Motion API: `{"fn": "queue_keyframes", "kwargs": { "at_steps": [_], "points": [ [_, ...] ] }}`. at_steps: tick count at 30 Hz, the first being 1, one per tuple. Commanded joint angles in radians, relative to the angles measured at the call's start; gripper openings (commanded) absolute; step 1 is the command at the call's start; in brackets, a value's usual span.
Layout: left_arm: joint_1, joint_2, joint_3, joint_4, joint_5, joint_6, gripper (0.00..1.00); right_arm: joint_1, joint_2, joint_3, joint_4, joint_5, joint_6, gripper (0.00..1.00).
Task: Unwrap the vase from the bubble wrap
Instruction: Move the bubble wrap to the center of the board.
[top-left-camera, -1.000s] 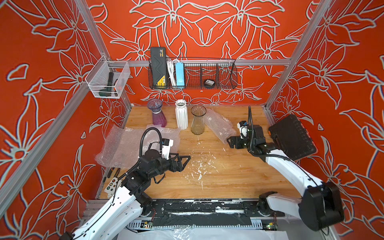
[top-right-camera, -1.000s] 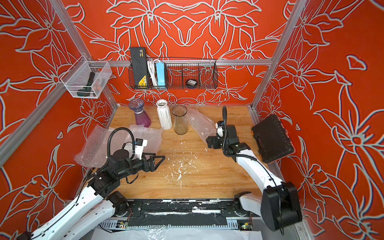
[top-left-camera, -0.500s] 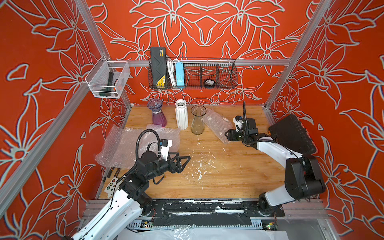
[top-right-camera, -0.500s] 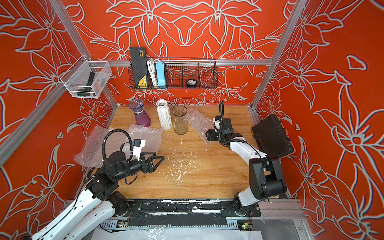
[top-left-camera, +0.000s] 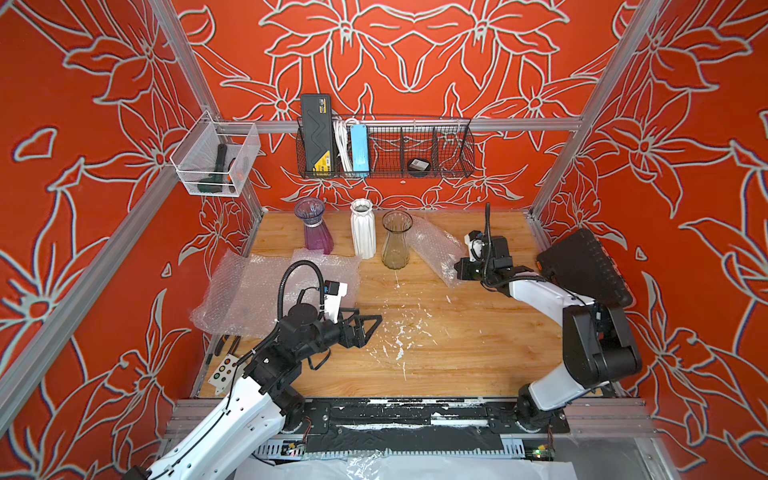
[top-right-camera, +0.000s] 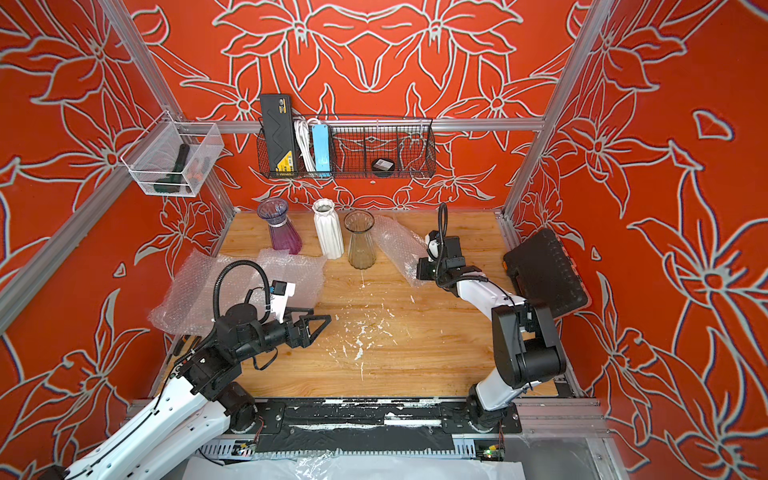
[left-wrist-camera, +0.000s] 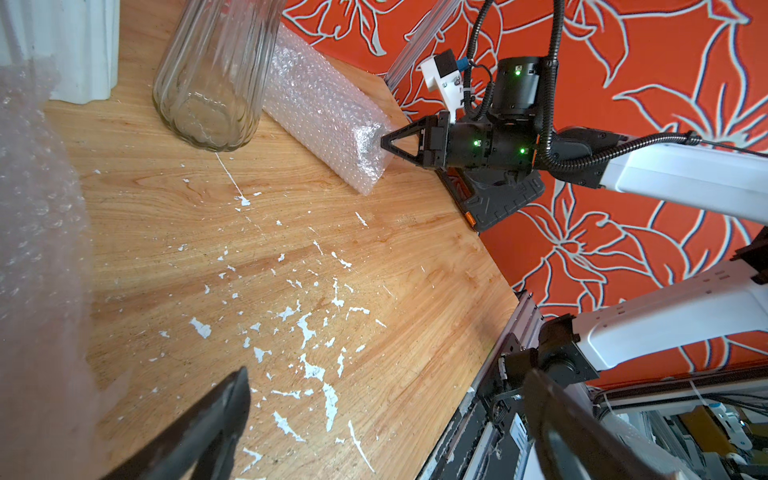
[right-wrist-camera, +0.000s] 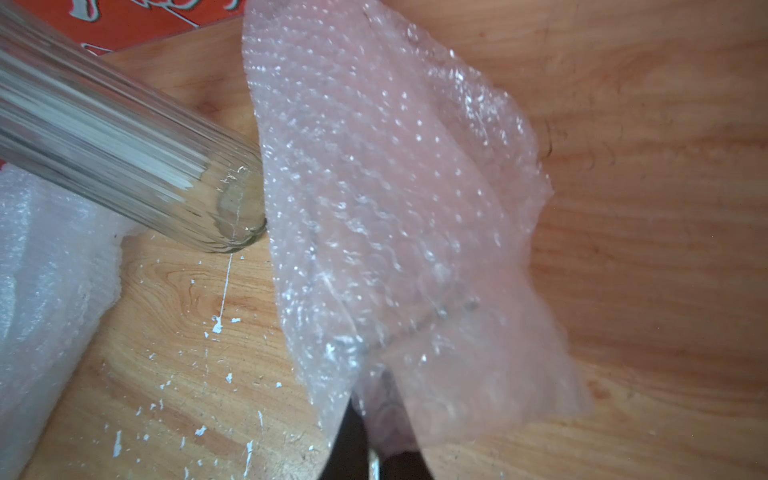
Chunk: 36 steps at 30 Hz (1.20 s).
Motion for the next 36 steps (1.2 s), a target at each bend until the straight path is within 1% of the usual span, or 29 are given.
{"fn": "queue_keyframes", "kwargs": {
  "at_steps": [1,5,9,14,20,23,25,28,30,33,36],
  "points": [
    [-0.005,-0.009,-0.011,0.029,-0.003,0.006,0.99,-0.023,-0.015,0.005,0.041,0.02,0.008,0.0],
    [-0.006,-0.007,-0.015,0.032,-0.003,0.002,0.99,-0.052,-0.05,-0.029,0.084,0.037,0.035,0.0],
    [-0.007,0.001,-0.023,0.044,0.013,-0.006,0.99,-0.079,-0.125,-0.083,0.121,0.088,0.06,0.0],
    [-0.01,0.003,-0.026,0.047,0.003,-0.004,0.99,-0.098,-0.268,-0.177,0.139,0.172,0.091,0.0],
    [-0.009,0.014,-0.016,0.037,-0.015,0.006,0.98,-0.08,-0.492,-0.288,0.078,0.209,0.104,0.0],
    [-0.009,0.024,-0.009,0.027,-0.044,0.015,0.98,-0.042,-0.623,-0.337,-0.001,0.25,0.099,0.0],
    [-0.009,0.043,-0.001,0.028,-0.058,0.016,0.97,-0.009,-0.725,-0.375,-0.053,0.272,0.119,0.0],
    [-0.008,0.092,0.023,0.049,-0.056,0.017,0.96,0.078,-0.847,-0.416,-0.124,0.324,0.138,0.0],
    [-0.01,0.133,0.052,0.065,-0.032,0.015,0.96,0.141,-0.887,-0.429,-0.171,0.359,0.15,0.0],
    [-0.008,0.171,0.085,0.087,0.003,0.008,0.96,0.216,-0.928,-0.462,-0.208,0.352,0.194,0.0],
    [-0.01,0.161,0.102,0.061,-0.015,0.029,0.96,0.299,-0.995,-0.482,-0.275,0.377,0.225,0.0]
  ]
}}
